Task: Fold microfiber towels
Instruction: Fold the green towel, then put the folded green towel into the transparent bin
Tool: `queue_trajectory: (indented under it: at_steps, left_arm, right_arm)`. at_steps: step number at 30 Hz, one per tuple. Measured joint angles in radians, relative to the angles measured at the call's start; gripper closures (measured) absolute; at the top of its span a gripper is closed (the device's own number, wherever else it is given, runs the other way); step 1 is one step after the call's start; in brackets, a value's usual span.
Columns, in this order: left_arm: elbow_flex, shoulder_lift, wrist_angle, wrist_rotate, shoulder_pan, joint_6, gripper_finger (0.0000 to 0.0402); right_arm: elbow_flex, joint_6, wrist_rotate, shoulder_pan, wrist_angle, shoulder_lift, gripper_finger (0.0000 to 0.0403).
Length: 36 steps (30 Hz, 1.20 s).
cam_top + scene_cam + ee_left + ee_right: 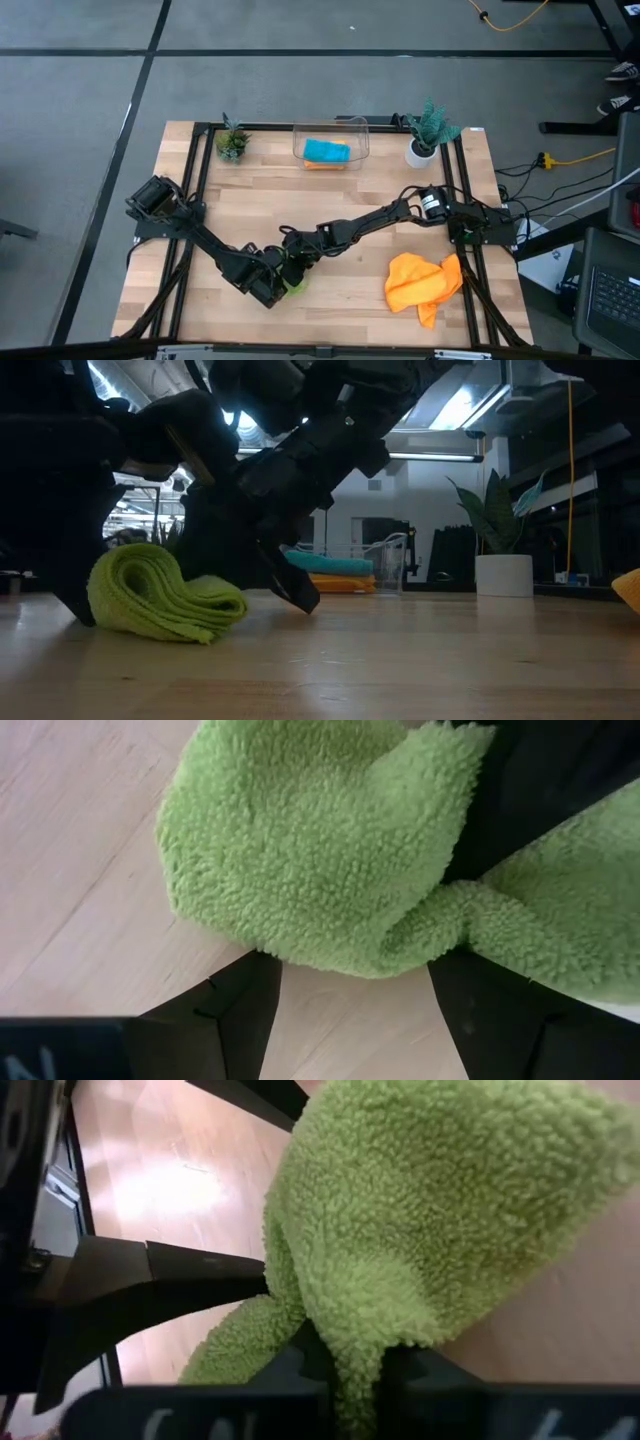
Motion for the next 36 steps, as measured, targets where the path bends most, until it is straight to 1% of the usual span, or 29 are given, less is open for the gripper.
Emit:
queue_trajectory:
  at_steps: [1, 4, 9, 18, 24, 28, 32, 36]
  left_arm:
    - [0.0, 0.0, 0.003, -0.003, 0.0, 0.001, 0.0154]
    - [0.002, 0.0, -0.005, 0.001, 0.0, 0.0, 0.0154]
    - [0.006, -0.025, -0.098, 0.058, -0.011, -0.043, 0.0154]
    - [0.006, -0.183, -0.191, 0.084, -0.094, -0.221, 0.0154]
    - [0.006, -0.262, -0.225, 0.074, -0.162, -0.301, 0.0154]
    - [0.005, -0.268, -0.228, 0.039, -0.186, -0.347, 0.0154]
    - [0.005, -0.268, -0.228, 0.026, -0.187, -0.372, 0.0154]
    - [0.005, -0.268, -0.225, -0.012, -0.187, -0.378, 0.0154]
  right_arm:
    - [0.0, -0.014, 0.0, 0.0, 0.002, 0.0, 0.0382]
    - [0.0, -0.031, -0.006, -0.001, 0.006, -0.001, 0.0382]
    - [0.0, -0.046, -0.016, -0.002, 0.006, -0.005, 0.0382]
    - [0.011, -0.069, -0.027, -0.008, -0.017, -0.026, 0.0382]
    - [0.013, -0.156, -0.031, -0.037, -0.1, -0.122, 0.0382]
    - [0.013, -0.224, -0.038, -0.064, -0.184, -0.187, 0.0382]
    - [0.013, -0.294, -0.053, -0.097, -0.27, -0.256, 0.0382]
    - [0.014, -0.381, -0.059, -0.154, -0.339, -0.338, 0.0383]
